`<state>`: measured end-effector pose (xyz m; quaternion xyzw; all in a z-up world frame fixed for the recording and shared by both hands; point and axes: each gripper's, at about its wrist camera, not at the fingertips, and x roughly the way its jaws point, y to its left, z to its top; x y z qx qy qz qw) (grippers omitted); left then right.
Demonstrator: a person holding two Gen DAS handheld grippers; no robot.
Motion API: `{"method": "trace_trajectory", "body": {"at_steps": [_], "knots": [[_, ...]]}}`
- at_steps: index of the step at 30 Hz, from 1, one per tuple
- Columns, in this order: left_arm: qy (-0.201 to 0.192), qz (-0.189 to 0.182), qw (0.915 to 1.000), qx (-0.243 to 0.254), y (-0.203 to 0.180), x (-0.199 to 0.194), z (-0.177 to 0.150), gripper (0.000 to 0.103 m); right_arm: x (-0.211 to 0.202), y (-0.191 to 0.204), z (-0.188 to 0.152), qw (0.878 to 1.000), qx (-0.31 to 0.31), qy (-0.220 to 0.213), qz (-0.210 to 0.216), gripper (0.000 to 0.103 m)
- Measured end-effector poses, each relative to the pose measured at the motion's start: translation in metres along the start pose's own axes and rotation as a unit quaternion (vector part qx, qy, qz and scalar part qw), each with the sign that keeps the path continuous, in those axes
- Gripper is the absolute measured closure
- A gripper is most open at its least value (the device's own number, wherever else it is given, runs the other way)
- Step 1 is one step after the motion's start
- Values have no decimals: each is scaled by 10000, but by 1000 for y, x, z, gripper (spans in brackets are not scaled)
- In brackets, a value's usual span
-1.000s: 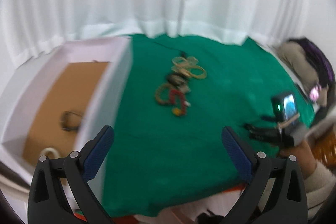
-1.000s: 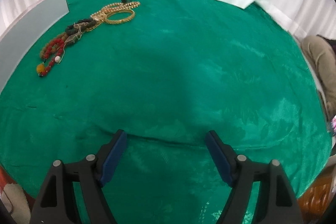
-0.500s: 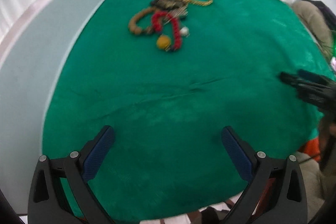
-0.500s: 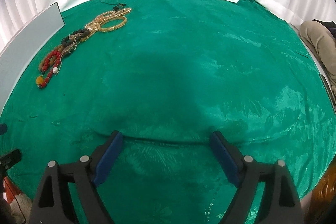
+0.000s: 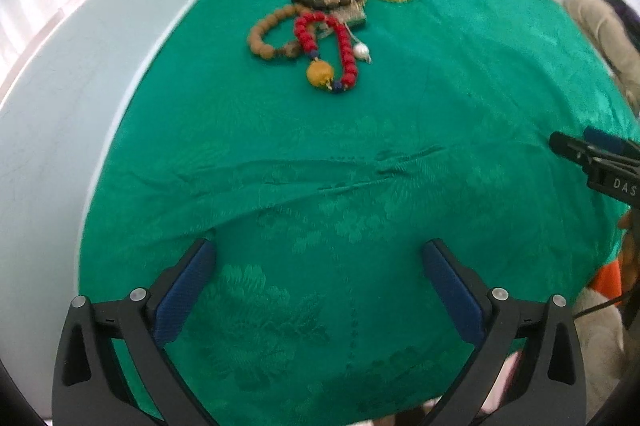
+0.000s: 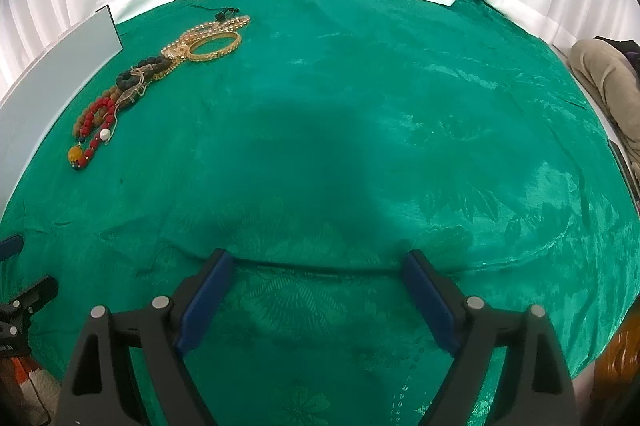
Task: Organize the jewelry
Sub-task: 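Move both tools back over the remaining jewelry pile, then grasp the red bead bracelet with the left tool while the right grasps the gold bangle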
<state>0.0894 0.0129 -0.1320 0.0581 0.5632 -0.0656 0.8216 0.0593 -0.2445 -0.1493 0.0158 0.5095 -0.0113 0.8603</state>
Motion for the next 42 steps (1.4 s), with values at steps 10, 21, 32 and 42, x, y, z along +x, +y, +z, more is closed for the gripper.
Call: {"method": "trace_trajectory", "body": {"at_steps": [10,21,32,42], "knots": [[-675,-768,9930,-590,25,2,92,7,1,0,2,10000,-26,41,24,13],[-574,-742,9940,-571,21,30,85,87,1,1,1,9999,-98,7,72,13],[-640,-1133,9834,-1264,72,-13,42,87,1,1,2,9997,-174,92,125,13],[-499,-1130,9795,-1592,91,-6,12,87,-22,36,72,9844,-326,-28,1730,20]]}}
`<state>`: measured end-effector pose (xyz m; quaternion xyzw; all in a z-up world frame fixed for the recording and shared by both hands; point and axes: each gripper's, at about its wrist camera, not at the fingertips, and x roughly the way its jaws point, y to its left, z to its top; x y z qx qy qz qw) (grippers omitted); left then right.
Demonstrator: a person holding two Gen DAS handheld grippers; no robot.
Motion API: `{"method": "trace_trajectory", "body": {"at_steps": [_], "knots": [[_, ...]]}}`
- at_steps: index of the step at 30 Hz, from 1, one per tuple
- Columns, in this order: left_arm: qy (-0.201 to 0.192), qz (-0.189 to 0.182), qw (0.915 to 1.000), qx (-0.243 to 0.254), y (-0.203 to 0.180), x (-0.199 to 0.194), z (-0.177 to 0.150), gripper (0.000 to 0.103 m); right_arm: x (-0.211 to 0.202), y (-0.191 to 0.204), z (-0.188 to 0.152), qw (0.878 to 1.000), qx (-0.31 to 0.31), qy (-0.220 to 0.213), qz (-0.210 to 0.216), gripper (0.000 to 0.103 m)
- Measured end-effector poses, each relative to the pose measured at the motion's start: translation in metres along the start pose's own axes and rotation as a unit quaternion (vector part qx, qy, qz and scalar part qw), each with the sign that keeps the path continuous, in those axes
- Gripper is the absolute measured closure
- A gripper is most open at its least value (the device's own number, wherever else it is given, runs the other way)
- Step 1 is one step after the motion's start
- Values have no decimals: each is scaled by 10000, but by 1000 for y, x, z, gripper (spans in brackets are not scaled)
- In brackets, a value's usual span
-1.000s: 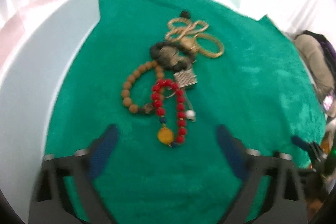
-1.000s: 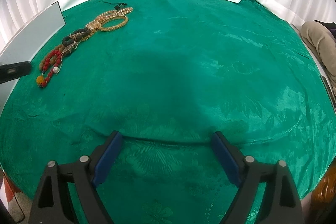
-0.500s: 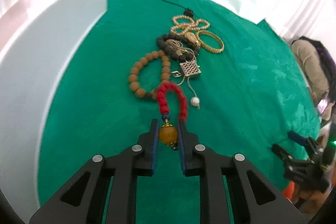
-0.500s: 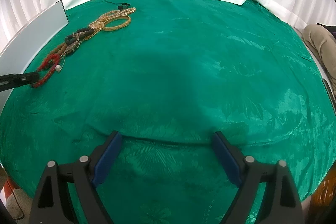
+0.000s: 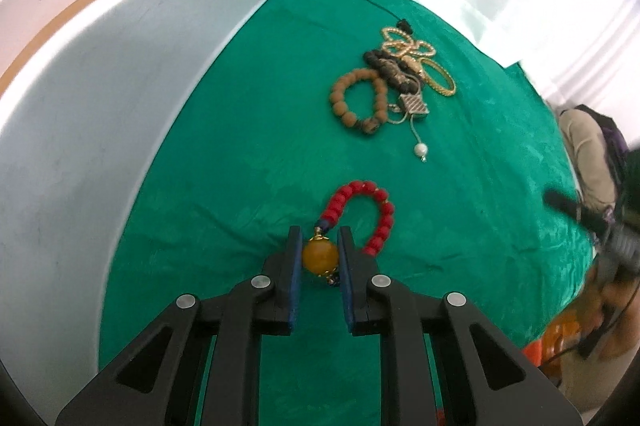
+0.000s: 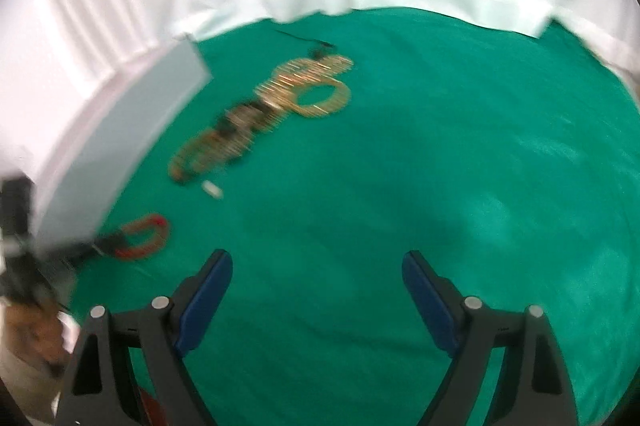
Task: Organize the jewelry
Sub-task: 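Grasp the red bead bracelet with the left tool while the right grasps the gold bangle, then carry the red bracelet and gold bangle into the box and release both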
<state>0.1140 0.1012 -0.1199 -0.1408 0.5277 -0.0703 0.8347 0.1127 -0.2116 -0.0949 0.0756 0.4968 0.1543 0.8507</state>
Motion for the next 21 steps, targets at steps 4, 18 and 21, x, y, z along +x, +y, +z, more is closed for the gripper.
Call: {"method": "trace_trajectory", "body": {"at_steps": [4,18,21], "knots": [[27,44,10000,6,2,3,-3,87,27,18,42,9982,-107,233,535,61],[57,-8,9999,103,4,6,-7,87,130,31,137,9884,-1400,571,-108,74],[89,-82,9999,99,5,5,-6,87,153,34,139,9791,-1783,955,-217,86]]}}
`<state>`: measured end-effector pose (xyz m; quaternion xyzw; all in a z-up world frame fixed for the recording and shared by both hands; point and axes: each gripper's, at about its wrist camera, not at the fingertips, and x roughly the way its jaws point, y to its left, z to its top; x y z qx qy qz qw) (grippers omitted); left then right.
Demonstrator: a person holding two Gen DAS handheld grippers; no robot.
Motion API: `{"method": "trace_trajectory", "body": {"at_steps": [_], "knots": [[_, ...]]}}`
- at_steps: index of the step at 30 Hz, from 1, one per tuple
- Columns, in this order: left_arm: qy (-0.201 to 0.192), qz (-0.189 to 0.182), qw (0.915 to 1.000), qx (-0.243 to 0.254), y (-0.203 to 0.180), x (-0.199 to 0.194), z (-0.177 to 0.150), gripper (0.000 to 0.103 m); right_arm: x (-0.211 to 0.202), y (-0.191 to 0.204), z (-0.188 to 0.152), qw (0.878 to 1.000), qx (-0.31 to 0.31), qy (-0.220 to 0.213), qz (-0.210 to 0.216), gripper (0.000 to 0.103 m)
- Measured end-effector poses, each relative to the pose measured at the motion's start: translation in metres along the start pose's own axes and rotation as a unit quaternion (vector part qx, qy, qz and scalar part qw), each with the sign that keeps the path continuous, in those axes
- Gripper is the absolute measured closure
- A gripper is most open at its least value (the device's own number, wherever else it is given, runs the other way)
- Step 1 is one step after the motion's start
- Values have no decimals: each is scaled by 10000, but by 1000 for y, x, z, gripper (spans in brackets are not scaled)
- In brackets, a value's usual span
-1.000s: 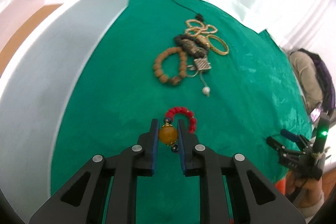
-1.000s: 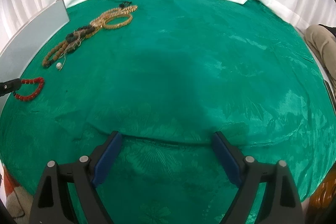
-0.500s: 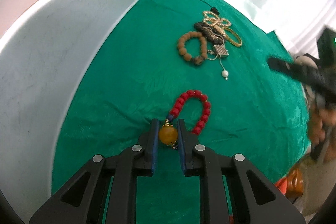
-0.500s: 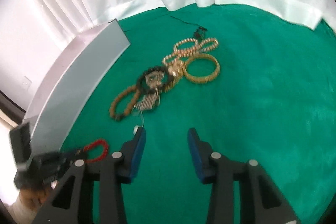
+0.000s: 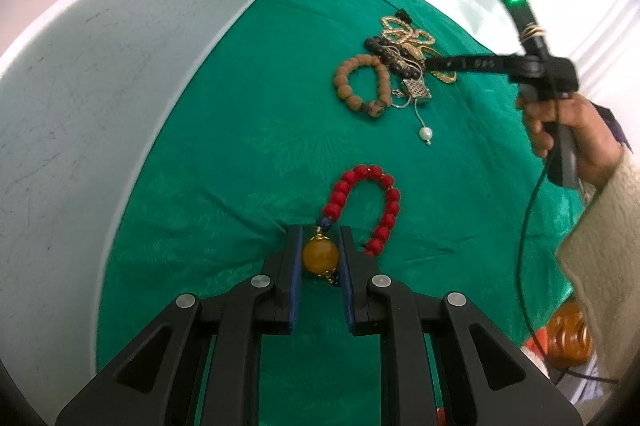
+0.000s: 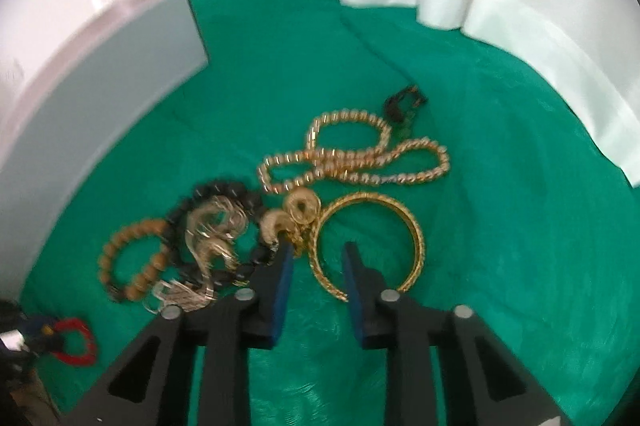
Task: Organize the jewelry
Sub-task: 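Carry the red bracelet and gold bangle into the box and release both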
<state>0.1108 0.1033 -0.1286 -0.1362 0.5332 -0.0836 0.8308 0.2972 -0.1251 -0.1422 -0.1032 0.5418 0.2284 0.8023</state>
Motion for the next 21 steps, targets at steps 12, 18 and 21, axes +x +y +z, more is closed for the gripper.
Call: {"method": "trace_trajectory", "body": {"at_steps": [12,18,21], "knots": [[-607,-969,9932,-238,-22,-79,22,87,-86,-2,-43,9911,732,-648,902,97],[-1076,-1248,9853,-448,-21,-148,25,87,-141,31,-47,9801,695,-1127,1482,97],[-1407,-1242,9799,-677,-6,-189,23,87,-165,64,-37,9750,424,-1348,1717,97]]}}
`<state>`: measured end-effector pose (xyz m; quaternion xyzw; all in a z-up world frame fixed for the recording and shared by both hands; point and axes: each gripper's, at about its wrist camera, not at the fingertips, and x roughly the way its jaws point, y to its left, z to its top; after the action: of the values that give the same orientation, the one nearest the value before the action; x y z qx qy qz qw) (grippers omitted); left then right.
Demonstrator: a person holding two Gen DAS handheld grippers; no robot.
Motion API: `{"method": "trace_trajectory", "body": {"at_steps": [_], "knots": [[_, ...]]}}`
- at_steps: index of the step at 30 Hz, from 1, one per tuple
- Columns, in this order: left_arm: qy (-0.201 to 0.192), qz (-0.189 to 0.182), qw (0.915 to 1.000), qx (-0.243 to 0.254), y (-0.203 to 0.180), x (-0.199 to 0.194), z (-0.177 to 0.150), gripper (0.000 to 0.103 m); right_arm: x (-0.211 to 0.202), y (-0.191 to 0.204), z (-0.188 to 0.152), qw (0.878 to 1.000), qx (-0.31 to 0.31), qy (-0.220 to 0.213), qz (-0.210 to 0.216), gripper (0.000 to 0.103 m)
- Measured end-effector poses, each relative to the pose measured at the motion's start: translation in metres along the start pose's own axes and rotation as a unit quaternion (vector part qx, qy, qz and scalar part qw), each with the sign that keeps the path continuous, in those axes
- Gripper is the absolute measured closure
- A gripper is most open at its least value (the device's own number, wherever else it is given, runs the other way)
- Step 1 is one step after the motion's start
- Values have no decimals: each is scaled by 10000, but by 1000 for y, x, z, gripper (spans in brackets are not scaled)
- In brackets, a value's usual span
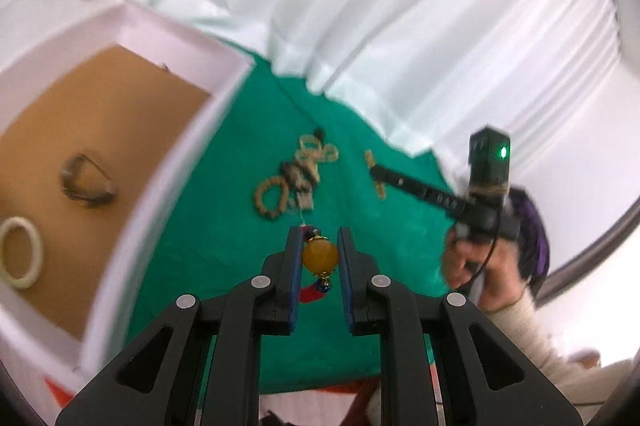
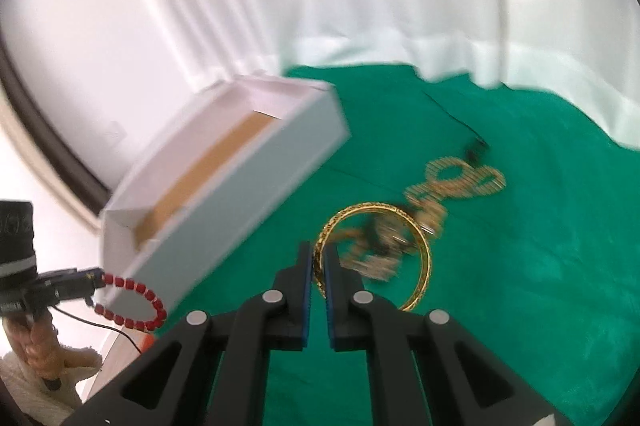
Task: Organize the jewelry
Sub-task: 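Carry the red bracelet and gold bangle into the box and release both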
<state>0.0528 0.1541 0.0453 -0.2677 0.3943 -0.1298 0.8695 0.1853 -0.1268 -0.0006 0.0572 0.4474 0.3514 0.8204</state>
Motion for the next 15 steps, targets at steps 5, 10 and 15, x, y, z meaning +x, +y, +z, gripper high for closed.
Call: {"method": "trace_trajectory", "body": {"at_steps": [5,10,15], "knots": [[-538,458,9971,-269,22,-59,26,87,1,67,25,9972,-345,-276,605,97],[-815,1238,9876,-523,71,-82,49,87,29,140,52,9903,-789,-204,1129,97],[-679,1965,9732,-987,139,-55,64,87,96,200,61,9827,-1219,435,1323,97]]}}
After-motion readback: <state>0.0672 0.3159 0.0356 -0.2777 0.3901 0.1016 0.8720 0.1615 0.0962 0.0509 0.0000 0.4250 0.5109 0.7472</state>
